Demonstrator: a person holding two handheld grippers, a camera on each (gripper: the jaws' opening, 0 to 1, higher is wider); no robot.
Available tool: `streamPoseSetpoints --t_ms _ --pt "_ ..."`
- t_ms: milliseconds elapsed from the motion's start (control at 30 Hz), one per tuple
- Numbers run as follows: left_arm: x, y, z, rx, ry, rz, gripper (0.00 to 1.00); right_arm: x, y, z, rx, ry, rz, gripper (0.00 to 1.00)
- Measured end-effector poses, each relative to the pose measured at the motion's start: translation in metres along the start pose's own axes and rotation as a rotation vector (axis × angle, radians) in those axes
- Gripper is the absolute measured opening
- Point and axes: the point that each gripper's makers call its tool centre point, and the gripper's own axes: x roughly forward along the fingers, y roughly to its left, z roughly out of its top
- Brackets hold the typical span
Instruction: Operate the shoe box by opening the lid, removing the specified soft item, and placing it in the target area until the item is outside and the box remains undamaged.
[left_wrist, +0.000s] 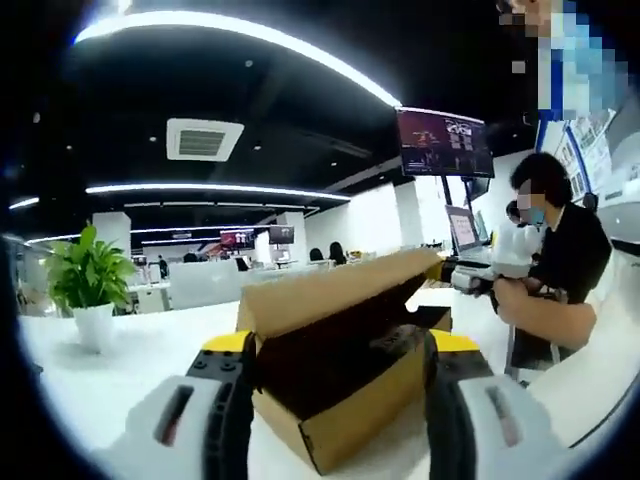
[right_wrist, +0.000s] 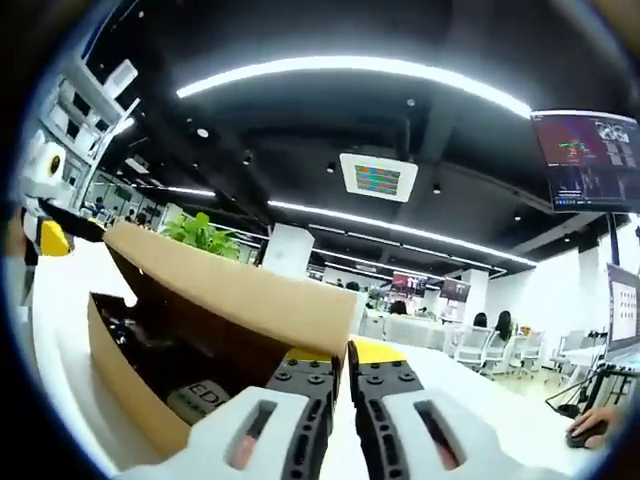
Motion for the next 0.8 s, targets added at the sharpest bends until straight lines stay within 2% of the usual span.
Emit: streamPoseSetpoints --t_ms 67,133,167,200,233,267,300,333,367,400,433,467,500,533,567,633,700,733,800 --pt "-0.001 0.006 -0.003 0.024 0.007 0.014 0.60 0.002 -0.001 0.002 0.014 0.003 -0.007 0.02" --pt "-0.003 0.010 -0.007 0.044 0.029 0.022 0.59 0.004 -0.001 0.004 0.012 0.006 -0.011 0.02" --pt "-0.003 0.014 -0.009 0.109 0.050 0.037 0.58 0.005 -0.002 0.005 0.013 0.011 -0.012 0.02" --pt "-0.004 0.015 -0.011 0.138 0.061 0.041 0.54 0.005 -0.002 0.006 0.008 0.018 -0.007 0.02" --pt "-0.005 0.013 -0.015 0.182 0.089 0.021 0.47 0.005 -0.001 0.005 -0.005 0.033 -0.002 0.02" --pt "-0.005 0.011 -0.016 0.188 0.097 0.007 0.37 0.005 -0.001 0.005 -0.019 0.053 0.005 0.02" --pt "-0.006 0.002 -0.021 0.170 0.130 -0.050 0.37 0.005 -0.001 0.005 -0.039 0.069 0.014 0.02" --pt "-0.005 -0.003 -0.021 0.162 0.129 -0.080 0.42 0.005 -0.001 0.005 -0.050 0.082 0.019 0.02" --pt "-0.005 -0.005 -0.021 0.162 0.129 -0.090 0.49 0.005 -0.001 0.006 -0.053 0.083 0.019 0.02" --pt "-0.005 -0.006 -0.024 0.185 0.145 -0.096 0.50 0.005 -0.001 0.006 -0.062 0.090 0.021 0.02" --pt "-0.005 -0.007 -0.026 0.208 0.162 -0.102 0.47 0.005 0.000 0.007 -0.070 0.098 0.023 0.02" --pt "-0.006 -0.008 -0.028 0.232 0.178 -0.108 0.37 0.006 0.000 0.007 -0.079 0.105 0.025 0.02" --pt "-0.006 -0.007 -0.029 0.231 0.192 -0.095 0.28 0.006 -0.001 0.007 -0.077 0.111 0.027 0.02" --pt "-0.006 -0.004 -0.031 0.191 0.209 -0.077 0.25 0.006 -0.001 0.007 -0.074 0.112 0.029 0.02" --pt "-0.006 -0.001 -0.032 0.150 0.225 -0.060 0.27 0.006 -0.001 0.007 -0.070 0.114 0.031 0.02" --pt "-0.006 -0.002 -0.031 0.071 0.232 -0.071 0.27 0.006 -0.001 0.006 -0.065 0.117 0.035 0.03" --pt "-0.005 -0.003 -0.025 0.060 0.224 -0.082 0.27 0.005 -0.001 0.006 -0.068 0.117 0.038 0.03" --pt "-0.004 -0.008 -0.020 0.100 0.253 -0.141 0.27 0.005 -0.001 0.006 -0.067 0.119 0.039 0.03" --pt "-0.005 -0.010 -0.024 0.172 0.345 -0.235 0.26 0.007 -0.002 0.007 -0.067 0.122 0.043 0.03"
